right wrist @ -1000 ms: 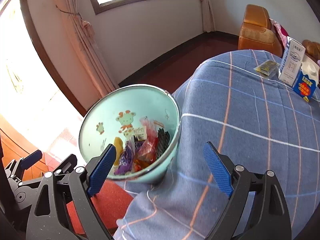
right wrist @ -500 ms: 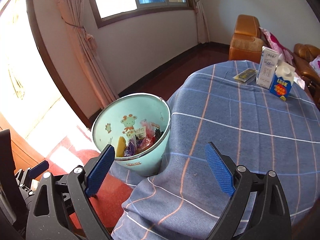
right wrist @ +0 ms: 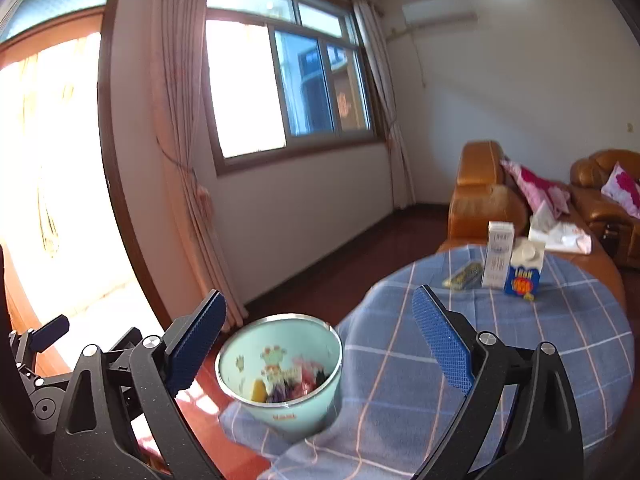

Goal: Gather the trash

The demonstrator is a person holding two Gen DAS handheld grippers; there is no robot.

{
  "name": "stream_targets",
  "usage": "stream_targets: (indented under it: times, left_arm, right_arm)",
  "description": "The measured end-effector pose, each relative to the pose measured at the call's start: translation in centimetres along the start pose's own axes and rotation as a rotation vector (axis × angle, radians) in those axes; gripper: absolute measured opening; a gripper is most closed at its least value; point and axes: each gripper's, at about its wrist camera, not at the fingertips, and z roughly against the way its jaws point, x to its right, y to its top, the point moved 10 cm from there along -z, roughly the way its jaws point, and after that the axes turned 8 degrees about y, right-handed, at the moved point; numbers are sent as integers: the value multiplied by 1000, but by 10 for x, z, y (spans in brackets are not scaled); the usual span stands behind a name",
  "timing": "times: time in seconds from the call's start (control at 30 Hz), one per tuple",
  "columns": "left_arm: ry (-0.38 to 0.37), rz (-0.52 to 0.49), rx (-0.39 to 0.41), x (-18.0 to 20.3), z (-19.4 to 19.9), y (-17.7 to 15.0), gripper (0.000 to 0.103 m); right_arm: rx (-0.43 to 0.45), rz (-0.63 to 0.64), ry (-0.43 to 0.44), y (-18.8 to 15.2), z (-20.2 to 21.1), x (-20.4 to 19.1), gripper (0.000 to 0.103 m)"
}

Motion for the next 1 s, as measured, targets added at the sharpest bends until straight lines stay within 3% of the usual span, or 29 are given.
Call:
stream_targets:
  times: [0.23,1.0]
  left_arm:
    - [-7,58,82,-11,15,16,97]
    - [-2,57,86,-12,19,13,97]
  right_arm:
    - [135,17,0,20,23,-3,94]
    - [89,-24,-4,11,18,2,94]
